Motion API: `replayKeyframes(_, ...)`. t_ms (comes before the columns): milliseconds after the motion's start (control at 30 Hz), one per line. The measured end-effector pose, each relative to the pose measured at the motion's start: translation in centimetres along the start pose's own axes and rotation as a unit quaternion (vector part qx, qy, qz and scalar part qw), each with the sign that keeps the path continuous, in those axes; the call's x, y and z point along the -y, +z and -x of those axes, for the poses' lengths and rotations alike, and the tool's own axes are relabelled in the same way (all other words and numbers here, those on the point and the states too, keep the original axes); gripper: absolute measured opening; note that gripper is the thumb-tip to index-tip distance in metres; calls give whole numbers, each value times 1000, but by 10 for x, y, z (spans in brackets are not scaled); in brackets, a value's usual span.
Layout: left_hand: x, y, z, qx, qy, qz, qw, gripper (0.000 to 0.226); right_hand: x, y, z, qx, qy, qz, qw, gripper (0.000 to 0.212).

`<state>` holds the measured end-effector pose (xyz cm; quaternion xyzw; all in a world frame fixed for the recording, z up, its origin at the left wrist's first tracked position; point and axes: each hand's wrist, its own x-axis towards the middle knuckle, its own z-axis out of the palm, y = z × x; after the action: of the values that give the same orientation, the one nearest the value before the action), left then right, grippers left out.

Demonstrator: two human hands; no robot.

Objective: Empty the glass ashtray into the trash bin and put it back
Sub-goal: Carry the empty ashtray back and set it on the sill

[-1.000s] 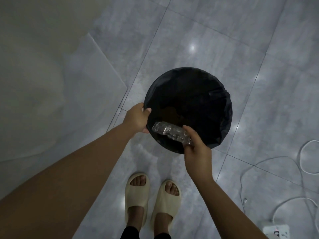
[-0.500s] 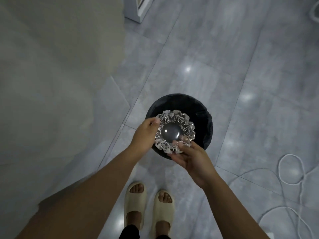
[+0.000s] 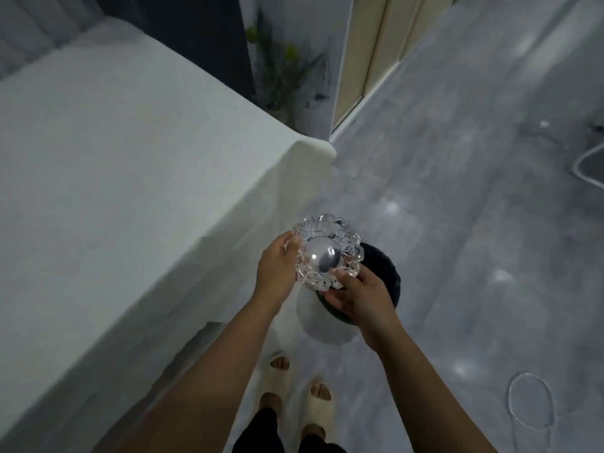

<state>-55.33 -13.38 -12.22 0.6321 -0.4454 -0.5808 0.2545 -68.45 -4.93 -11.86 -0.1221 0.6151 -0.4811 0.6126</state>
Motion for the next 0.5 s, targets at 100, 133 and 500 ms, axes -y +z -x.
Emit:
replayKeyframes(100, -26, -36, 39, -45, 14, 35, 998, 40, 23, 29, 29, 49, -12, 29, 998, 26)
replayKeyframes(133, -31, -48, 51, -61, 15, 45, 997, 41, 30, 39, 38, 64, -12, 41, 997, 27)
replayKeyframes(500, -38, -182, 164, -246, 5, 221, 944, 34, 47, 183, 115, 183, -35, 238, 953, 19)
